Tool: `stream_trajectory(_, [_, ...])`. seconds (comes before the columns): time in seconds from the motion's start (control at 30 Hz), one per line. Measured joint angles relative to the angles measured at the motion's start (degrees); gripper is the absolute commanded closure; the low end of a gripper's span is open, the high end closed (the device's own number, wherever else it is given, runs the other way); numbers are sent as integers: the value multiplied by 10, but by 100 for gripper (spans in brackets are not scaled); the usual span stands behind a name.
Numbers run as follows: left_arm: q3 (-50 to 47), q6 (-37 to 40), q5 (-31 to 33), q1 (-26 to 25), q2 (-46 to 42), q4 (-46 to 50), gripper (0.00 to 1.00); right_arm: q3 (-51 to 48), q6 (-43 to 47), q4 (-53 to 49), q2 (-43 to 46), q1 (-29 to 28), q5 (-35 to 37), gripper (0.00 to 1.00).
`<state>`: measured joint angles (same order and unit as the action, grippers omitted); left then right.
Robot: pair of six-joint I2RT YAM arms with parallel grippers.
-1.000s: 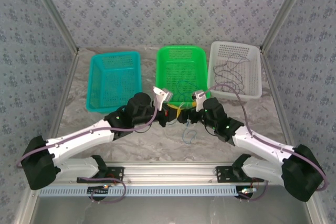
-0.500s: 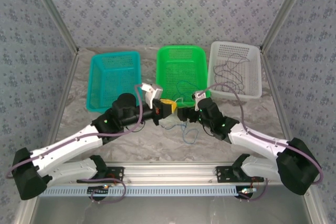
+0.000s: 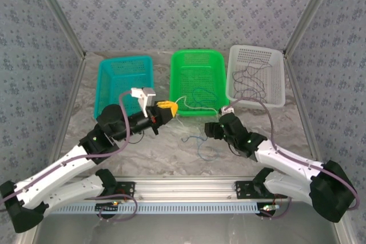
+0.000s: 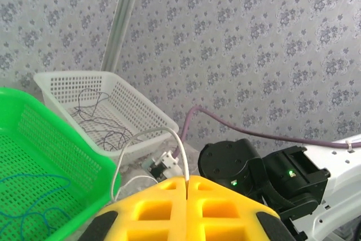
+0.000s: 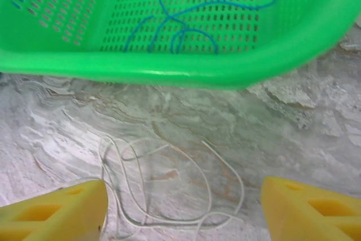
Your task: Untangle the cables
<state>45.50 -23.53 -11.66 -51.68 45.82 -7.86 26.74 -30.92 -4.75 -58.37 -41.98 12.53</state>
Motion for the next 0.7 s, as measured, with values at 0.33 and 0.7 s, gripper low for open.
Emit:
stream_trajectory(0.33, [24,25,10,2,-41,21,100,-16,-21,-40,27,3,18,31])
stream_trajectory(0.7, [24,25,23,3,-22,17,100,-20,-21,-12,76,0,-25,13])
